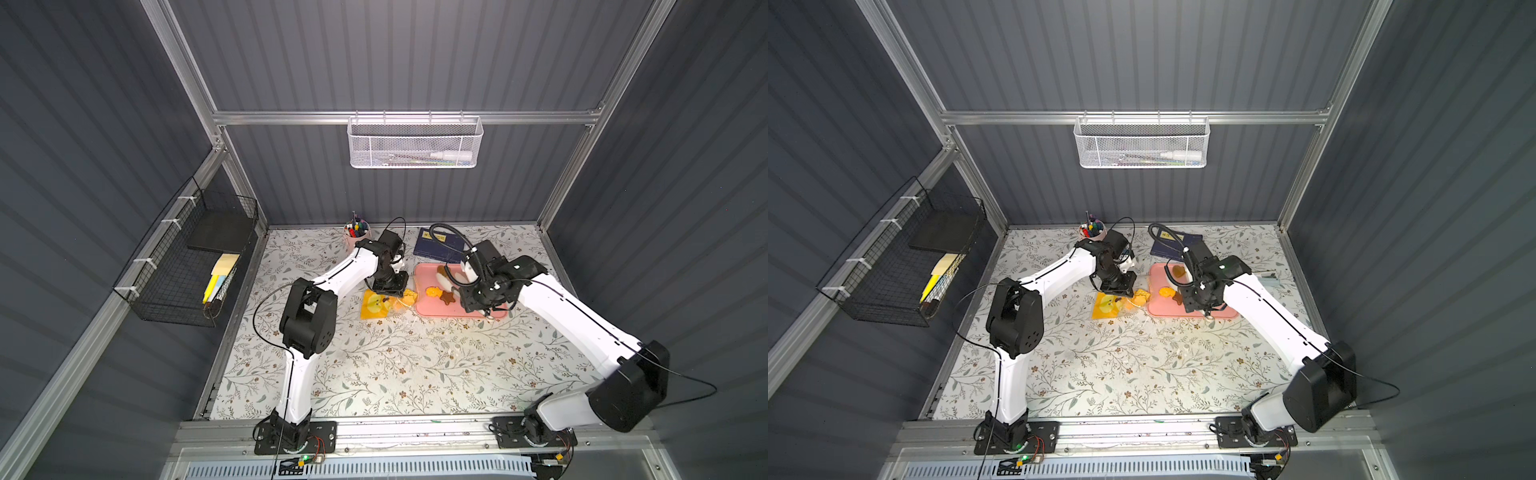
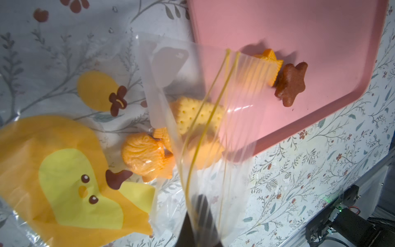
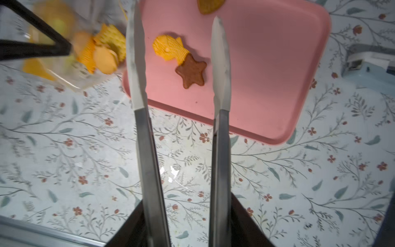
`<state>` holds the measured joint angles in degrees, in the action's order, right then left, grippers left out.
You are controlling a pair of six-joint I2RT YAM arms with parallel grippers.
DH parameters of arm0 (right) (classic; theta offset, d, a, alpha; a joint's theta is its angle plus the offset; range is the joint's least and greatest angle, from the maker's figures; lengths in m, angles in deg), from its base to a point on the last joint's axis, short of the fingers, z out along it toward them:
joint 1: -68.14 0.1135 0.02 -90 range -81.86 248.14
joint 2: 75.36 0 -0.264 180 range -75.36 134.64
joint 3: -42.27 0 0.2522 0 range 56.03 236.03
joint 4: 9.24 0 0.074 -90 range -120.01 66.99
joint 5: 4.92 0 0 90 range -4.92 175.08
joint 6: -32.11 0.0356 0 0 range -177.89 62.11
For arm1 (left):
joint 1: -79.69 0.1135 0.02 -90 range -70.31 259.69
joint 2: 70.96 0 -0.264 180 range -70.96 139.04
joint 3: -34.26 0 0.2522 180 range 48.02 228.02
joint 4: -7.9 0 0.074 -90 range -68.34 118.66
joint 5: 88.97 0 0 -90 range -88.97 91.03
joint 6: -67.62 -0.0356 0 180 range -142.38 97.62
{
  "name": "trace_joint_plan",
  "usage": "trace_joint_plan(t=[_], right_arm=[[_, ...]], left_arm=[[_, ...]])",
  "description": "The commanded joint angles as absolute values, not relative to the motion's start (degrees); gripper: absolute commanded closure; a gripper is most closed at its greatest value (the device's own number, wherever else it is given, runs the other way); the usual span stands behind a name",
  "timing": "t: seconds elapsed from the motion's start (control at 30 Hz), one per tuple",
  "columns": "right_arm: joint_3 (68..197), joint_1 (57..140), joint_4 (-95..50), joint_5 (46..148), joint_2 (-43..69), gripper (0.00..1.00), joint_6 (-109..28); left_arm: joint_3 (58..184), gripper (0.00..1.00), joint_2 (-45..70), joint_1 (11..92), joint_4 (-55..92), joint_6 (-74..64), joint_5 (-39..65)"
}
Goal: Put the cookies into a resealable bag to prevent moisture
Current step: Pick up the cookie from the tray.
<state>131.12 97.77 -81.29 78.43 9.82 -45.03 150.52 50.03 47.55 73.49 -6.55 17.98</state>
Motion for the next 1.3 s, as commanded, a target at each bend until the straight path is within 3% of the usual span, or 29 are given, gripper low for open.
trace_joint_plan(t=[0.0, 0.5, 0.77, 0.97, 1.27], right_arm=[[130.37, 97.98, -82.58, 72.33, 13.07, 0.46, -48.16], [131.38, 98.1, -81.26, 74.36, 21.18, 0.46, -49.98], [131.8, 97.99, -82.15, 73.97, 16.97, 0.61, -49.2], [135.6, 98.11, -82.93, 82.34, 11.15, 0.62, -49.12], [136.29, 100.89, -75.04, 95.26, 13.31, 0.61, -43.24]], left_arm=[[151.05, 1.0, 49.04, 47.88, 74.39, -6.69, 17.58], [150.5, 1.0, 49.17, 47.87, 74.48, -6.74, 17.15], [150.72, 1.0, 49.82, 47.88, 74.39, -6.82, 17.53], [151.48, 1.0, 49.89, 47.87, 74.94, -7.31, 17.55], [151.87, 1.0, 49.06, 47.88, 75.15, -6.96, 17.4]])
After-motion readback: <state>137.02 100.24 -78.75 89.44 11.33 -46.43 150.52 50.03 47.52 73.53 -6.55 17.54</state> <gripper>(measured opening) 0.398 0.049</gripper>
